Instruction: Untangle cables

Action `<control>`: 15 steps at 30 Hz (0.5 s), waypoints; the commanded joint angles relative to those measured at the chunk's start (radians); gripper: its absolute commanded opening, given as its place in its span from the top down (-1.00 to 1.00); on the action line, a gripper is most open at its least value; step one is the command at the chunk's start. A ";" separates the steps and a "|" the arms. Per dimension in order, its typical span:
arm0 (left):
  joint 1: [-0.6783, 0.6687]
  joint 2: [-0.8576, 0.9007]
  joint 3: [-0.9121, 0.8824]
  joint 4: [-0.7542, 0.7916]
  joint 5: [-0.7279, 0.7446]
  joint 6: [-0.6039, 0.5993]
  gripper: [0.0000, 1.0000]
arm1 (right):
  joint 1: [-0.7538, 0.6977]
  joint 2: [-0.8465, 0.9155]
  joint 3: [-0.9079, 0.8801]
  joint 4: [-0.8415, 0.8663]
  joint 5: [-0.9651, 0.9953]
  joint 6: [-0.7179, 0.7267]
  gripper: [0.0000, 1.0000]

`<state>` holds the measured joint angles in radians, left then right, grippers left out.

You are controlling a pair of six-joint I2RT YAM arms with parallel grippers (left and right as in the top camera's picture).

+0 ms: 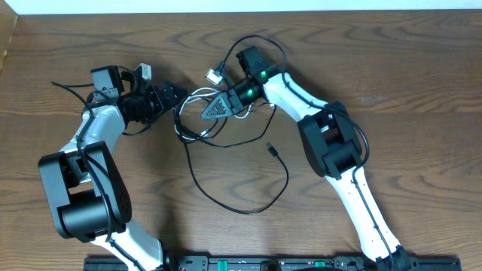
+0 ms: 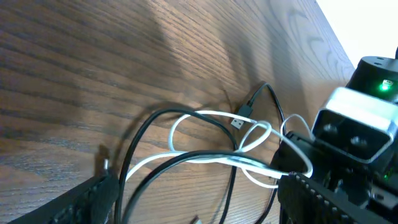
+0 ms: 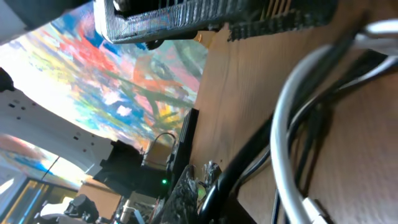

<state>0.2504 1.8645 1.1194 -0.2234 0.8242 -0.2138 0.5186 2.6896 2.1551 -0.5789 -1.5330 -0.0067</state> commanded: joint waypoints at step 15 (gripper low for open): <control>0.073 0.011 -0.003 0.043 0.190 -0.009 -0.77 | 0.041 -0.478 0.005 0.014 0.339 0.003 0.97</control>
<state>0.3256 1.8645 1.1194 -0.1810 0.9714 -0.2138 0.5358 2.2963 2.1509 -0.5701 -1.3094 -0.0002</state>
